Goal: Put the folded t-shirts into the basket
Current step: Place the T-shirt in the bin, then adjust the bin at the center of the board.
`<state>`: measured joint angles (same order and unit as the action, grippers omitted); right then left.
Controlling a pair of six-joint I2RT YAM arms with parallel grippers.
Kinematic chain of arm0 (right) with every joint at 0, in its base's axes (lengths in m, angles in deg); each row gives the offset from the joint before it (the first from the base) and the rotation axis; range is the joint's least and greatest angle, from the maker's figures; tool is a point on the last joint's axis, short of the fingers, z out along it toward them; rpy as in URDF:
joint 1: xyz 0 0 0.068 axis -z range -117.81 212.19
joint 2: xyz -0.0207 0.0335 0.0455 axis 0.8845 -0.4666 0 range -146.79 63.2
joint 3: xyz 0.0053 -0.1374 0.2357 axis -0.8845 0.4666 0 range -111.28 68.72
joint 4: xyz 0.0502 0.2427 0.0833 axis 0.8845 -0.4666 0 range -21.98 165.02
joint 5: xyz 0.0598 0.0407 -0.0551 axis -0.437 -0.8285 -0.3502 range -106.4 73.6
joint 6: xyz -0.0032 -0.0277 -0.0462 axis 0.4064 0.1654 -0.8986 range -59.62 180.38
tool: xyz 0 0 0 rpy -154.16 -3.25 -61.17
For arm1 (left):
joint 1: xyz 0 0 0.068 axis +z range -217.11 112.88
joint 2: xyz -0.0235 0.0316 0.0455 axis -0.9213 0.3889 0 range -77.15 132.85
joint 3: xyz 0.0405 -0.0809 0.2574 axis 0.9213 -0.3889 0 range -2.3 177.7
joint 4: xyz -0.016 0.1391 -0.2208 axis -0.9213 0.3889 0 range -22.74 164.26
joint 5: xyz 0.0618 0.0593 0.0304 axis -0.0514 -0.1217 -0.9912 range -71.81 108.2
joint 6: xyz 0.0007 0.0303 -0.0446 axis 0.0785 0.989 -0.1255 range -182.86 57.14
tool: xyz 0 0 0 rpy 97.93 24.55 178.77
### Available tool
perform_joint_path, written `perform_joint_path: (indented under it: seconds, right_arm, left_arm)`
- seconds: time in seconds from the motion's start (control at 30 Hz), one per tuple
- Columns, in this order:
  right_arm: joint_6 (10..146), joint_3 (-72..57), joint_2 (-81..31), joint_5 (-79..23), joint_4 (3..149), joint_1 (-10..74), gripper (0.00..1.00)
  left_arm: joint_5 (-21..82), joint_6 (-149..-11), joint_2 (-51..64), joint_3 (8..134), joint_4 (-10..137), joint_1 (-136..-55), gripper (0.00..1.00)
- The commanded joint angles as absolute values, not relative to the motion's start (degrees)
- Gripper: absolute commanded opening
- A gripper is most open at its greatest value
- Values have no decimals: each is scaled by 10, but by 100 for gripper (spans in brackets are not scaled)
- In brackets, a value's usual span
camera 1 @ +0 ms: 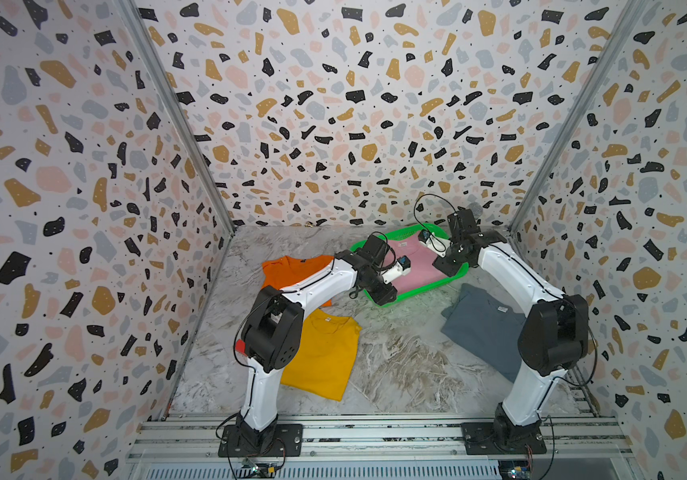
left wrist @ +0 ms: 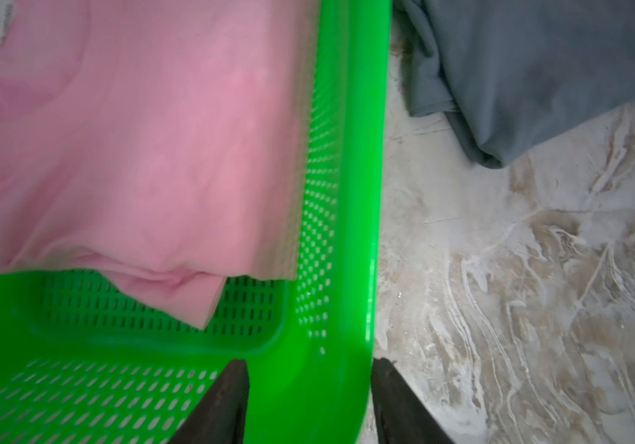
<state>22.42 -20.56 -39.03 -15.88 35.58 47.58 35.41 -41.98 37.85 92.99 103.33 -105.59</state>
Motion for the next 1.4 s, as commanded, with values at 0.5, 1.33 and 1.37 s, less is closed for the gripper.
perform_joint_path:
  seconds: [0.5, 1.33, 1.37]
  right_arm:
    - [252, -31, -252, -186, 336, 507, 60]
    - [188, 132, -195, -188, 282, 560, 61]
    - [182, 135, -195, -189, 280, 563, 61]
  left_arm:
    - [283, -223, 372, 911, 1124, -1030, 28]
    - [301, -62, 411, 941, 1157, -1021, 16]
    - [302, -58, 413, 946, 1157, -1022, 15]
